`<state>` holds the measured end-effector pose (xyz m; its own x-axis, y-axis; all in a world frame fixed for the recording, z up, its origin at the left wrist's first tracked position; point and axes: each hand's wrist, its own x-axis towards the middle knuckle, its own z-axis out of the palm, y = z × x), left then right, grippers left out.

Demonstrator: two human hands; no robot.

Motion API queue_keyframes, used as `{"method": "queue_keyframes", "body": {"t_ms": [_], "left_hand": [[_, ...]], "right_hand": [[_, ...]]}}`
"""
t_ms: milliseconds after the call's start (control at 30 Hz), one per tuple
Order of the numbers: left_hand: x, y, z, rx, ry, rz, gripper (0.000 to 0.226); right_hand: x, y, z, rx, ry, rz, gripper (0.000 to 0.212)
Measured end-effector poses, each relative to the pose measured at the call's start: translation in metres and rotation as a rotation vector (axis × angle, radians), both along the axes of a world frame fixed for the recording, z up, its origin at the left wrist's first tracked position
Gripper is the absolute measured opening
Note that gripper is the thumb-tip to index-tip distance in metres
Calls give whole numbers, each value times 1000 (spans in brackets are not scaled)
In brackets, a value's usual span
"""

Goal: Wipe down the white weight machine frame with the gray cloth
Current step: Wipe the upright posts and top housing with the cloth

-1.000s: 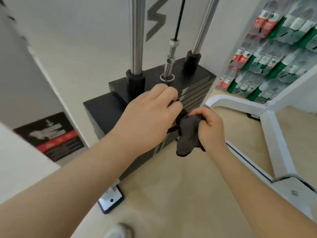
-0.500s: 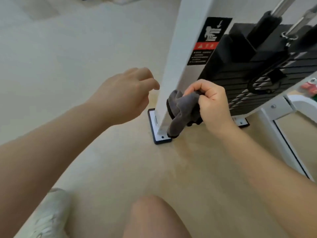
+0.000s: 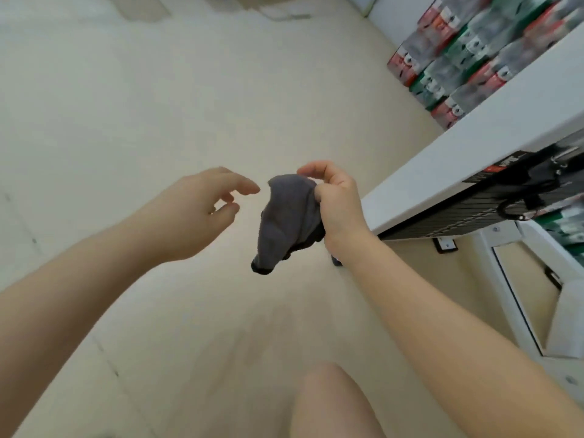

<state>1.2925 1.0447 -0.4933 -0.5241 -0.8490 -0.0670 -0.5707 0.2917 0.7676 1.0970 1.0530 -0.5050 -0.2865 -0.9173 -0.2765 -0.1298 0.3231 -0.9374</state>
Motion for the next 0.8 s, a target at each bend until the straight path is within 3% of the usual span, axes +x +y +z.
{"method": "queue_keyframes", "body": {"t_ms": [133, 333, 467, 567, 700, 800], "left_hand": [[61, -23, 86, 148, 92, -49, 27], [83, -79, 226, 305, 272, -68, 17], [61, -119, 313, 256, 294, -106, 14], [26, -154, 369, 170, 280, -195, 23], [-21, -205, 427, 11, 182, -406, 34], [-53, -243, 466, 0, 150, -483, 37]], "right_hand": [[67, -15, 83, 61, -60, -6, 37], [110, -69, 232, 65, -90, -126, 35], [103, -89, 318, -34, -73, -173, 37], [84, -102, 361, -131, -230, -199, 38], [47, -125, 405, -226, -219, -89, 74], [9, -148, 446, -244, -186, -8, 77]]}}
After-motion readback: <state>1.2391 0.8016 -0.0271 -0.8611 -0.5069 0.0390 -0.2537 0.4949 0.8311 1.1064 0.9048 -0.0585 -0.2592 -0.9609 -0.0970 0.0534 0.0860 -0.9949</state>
